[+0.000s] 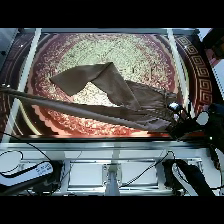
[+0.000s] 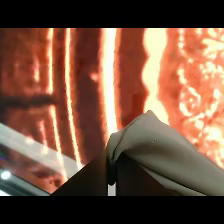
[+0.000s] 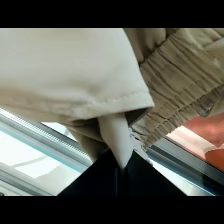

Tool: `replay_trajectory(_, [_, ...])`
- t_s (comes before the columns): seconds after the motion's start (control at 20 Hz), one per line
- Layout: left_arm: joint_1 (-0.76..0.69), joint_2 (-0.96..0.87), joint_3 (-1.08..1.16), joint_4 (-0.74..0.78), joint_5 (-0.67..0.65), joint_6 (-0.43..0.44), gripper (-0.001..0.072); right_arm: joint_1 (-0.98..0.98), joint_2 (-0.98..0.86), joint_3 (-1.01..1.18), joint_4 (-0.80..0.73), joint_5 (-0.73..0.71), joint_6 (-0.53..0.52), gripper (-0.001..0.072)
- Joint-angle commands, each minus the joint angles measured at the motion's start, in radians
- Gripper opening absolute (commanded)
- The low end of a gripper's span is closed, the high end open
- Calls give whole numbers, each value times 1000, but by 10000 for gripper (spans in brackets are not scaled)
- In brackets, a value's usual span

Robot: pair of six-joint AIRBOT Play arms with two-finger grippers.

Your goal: Fold the clothes and pants, and hang the long-sleeved shirts on hangers.

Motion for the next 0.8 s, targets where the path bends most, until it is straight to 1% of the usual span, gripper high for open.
replay_trajectory(0.0, [-7,5,23,-10,-4,-19,18,1,1,-1,-5,-14,0,32])
replay_trajectory(0.15, [-14,14,23,-7,-97,-19,18,1,1,-1,-5,-13,0,32])
replay_trajectory(0.3, [-13,59,23,114,-257,-10,18,1,1,-1,-5,-12,0,32])
replay_trajectory(0.35, [-13,84,23,142,-271,9,18,1,1,-1,-5,-11,0,32])
replay_trajectory(0.45, [-14,133,23,135,-268,54,18,1,1,-1,-6,-9,0,32])
replay_trajectory(0.55, [-19,147,20,103,-269,49,18,1,1,-1,-5,-10,0,32])
replay_trajectory(0.65, [-28,115,-24,17,-267,52,17,1,1,-1,-5,-11,0,32])
replay_trajectory(0.75, [-48,32,-69,12,-248,53,18,1,1,-1,-5,-18,0,32])
